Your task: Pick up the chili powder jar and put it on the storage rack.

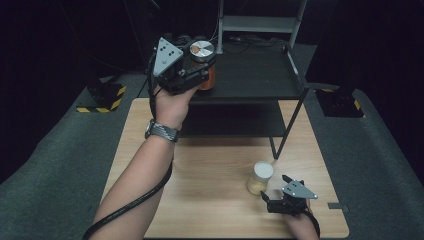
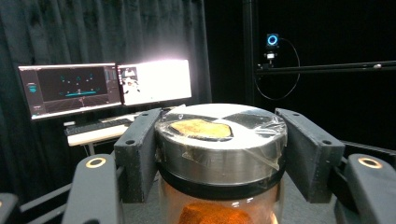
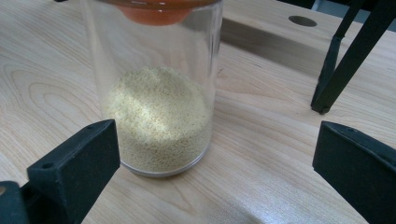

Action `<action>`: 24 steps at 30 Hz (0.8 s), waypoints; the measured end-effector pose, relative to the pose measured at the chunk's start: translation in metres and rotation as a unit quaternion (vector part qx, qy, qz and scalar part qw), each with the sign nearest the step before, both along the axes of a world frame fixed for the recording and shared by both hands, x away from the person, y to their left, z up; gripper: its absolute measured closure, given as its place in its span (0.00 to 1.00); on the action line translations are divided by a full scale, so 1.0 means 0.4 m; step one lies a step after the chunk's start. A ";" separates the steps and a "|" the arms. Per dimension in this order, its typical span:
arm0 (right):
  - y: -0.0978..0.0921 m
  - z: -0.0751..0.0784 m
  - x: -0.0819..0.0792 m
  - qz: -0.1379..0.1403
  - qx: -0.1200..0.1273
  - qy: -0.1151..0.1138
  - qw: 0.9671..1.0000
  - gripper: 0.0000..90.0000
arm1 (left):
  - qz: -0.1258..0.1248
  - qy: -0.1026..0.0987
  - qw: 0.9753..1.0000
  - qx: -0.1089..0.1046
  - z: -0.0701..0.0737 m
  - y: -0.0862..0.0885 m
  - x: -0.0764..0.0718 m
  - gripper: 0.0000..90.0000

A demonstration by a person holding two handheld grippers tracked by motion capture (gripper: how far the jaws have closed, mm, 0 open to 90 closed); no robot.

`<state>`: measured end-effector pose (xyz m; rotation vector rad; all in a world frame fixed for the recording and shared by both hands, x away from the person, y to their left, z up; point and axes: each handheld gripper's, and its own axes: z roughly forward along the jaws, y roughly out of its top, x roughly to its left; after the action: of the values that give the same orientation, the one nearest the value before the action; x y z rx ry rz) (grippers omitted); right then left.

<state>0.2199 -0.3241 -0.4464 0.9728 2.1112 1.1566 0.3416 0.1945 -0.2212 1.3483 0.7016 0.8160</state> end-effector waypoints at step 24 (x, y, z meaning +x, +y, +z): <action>-0.008 -0.001 0.002 0.004 0.006 0.000 1.000 0.00 | 0.009 0.028 1.000 0.000 -0.011 -0.031 0.050 0.39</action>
<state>0.2205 -0.3271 -0.4470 0.9713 2.1127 1.1742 0.3615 0.1821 -0.2254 1.3712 0.7584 0.7943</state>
